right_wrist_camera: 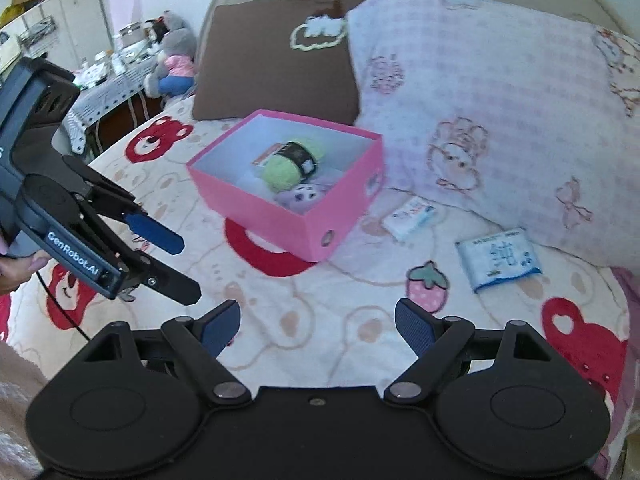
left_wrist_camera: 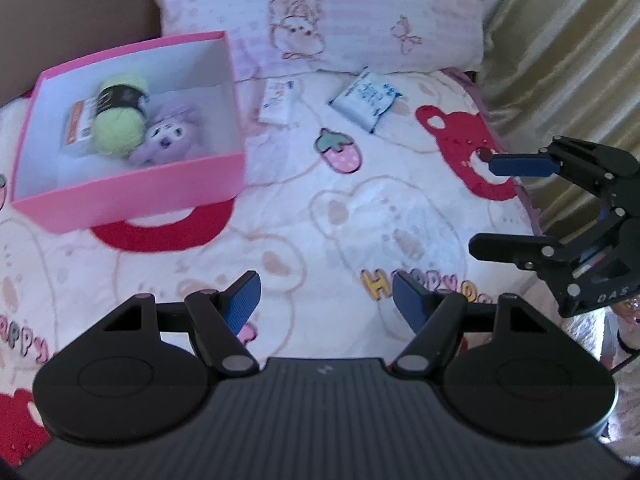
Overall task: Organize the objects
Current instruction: 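Move the left gripper toward the blue-and-white wet-wipes package by the pillow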
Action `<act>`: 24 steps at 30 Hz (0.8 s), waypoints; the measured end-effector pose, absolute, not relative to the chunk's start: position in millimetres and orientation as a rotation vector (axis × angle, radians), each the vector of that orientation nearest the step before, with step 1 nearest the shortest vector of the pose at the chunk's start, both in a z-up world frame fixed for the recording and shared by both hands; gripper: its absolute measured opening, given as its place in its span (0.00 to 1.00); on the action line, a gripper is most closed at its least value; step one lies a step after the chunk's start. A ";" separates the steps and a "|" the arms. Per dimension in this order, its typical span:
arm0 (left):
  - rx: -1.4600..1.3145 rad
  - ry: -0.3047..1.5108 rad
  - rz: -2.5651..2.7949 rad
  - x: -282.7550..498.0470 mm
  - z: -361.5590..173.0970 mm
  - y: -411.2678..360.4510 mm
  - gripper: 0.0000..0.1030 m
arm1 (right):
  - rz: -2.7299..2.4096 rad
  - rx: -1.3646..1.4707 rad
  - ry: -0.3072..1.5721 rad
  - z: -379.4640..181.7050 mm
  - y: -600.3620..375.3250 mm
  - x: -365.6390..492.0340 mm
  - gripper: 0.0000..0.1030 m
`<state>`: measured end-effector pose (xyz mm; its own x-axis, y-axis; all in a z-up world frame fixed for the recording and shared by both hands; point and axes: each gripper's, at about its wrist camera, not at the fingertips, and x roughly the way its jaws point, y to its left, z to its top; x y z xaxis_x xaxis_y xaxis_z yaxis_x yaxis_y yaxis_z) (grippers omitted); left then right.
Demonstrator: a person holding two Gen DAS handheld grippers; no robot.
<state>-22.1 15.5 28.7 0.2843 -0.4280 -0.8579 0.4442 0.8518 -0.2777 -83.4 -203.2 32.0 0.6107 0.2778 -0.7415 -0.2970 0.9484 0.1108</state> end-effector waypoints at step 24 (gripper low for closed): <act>0.047 1.026 -0.671 87.5 -13.5 -127.7 0.70 | 0.038 0.116 0.616 -3.9 -335.6 -12.8 0.86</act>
